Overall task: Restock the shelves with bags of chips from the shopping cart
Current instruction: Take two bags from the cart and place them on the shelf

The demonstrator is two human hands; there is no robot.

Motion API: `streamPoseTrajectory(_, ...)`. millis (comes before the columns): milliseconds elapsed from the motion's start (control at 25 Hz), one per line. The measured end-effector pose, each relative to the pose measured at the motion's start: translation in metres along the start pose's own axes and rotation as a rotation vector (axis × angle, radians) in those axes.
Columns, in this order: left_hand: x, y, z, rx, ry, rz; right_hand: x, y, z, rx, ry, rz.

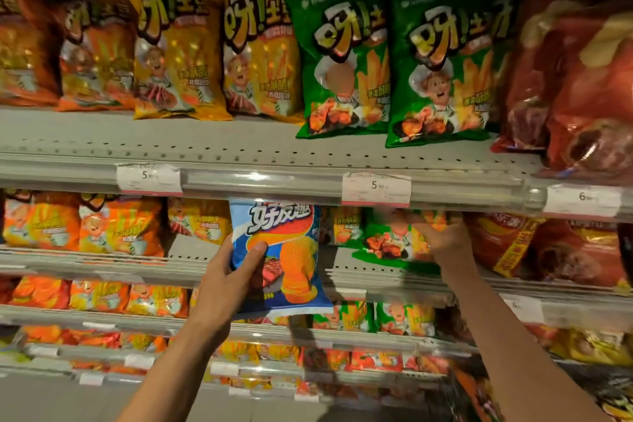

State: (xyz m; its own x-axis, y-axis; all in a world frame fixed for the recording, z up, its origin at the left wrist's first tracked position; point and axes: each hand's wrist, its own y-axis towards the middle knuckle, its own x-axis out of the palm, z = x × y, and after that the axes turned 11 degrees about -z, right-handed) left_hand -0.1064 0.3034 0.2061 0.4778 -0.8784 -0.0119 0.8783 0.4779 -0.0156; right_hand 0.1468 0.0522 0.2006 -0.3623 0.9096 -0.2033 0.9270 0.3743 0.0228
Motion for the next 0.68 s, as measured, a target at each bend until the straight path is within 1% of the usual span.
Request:
streamPoseTrajectory(80, -0.003, 0.003, -0.001, 0.011, -0.011, -0.004, -0.009, 0.010, 0.006, 0.051, -0.052, -0.017)
streamPoseTrajectory(200, -0.005, 0.004, -0.001, -0.011, -0.038, 0.011, -0.020, 0.013, 0.020, 0.076, -0.192, -0.056)
streamPoseTrajectory(280, -0.004, 0.008, 0.001, -0.034, -0.043, 0.036, -0.022, 0.010, 0.030, 0.067, -0.198, -0.071)
streamPoseTrajectory(440, -0.001, 0.018, 0.002, -0.073, -0.038, 0.057, -0.016, 0.004, 0.031, 0.039, -0.181, -0.048)
streamPoseTrajectory(560, -0.002, 0.023, 0.001, -0.101, -0.058, 0.048, -0.013, 0.003, 0.033, 0.006, -0.245, -0.054)
streamPoseTrajectory(640, -0.003, 0.025, 0.000, -0.093, -0.064, 0.043, -0.014, 0.002, 0.033, -0.024, -0.357, -0.013)
streamPoseTrajectory(680, -0.004, 0.025, 0.000, -0.086, -0.072, 0.040, -0.014, 0.001, 0.031, -0.064, -0.462, 0.050)
